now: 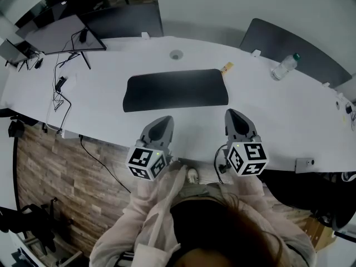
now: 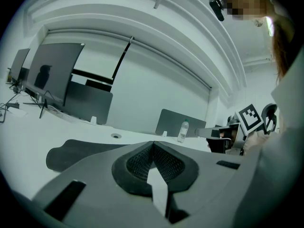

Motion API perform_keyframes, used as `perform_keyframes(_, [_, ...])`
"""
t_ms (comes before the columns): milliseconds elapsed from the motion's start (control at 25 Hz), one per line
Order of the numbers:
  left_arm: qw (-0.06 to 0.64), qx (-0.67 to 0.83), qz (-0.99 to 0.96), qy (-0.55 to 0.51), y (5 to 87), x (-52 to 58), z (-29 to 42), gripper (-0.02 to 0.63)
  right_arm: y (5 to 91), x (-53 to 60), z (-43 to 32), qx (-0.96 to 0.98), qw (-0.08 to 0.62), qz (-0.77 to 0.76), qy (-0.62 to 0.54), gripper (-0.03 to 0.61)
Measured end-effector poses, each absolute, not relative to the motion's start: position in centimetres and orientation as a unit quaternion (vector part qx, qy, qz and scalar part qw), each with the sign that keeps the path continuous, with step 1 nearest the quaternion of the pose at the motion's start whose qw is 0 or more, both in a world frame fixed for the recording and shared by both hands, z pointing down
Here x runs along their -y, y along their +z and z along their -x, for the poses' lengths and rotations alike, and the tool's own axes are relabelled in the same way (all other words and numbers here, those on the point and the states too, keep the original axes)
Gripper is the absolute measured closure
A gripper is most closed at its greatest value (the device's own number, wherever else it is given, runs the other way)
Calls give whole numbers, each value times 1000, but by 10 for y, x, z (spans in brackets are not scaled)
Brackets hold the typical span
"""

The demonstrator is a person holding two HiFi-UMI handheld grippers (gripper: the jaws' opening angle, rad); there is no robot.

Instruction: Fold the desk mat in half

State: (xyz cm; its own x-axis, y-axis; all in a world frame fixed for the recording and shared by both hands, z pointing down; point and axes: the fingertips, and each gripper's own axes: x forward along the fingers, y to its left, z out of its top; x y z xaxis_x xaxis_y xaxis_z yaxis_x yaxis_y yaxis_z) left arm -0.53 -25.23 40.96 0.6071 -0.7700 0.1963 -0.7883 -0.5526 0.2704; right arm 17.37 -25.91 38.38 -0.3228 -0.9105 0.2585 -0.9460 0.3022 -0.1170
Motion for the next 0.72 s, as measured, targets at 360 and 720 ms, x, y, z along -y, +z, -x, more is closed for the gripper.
perform_keyframes(360, [168, 444, -880, 32, 414, 233, 8, 588, 395, 240, -173, 802, 67, -577, 140, 564])
perform_keyframes(720, [168, 446, -878, 32, 418, 216, 3, 588, 399, 223, -170, 807, 75, -569, 138, 563])
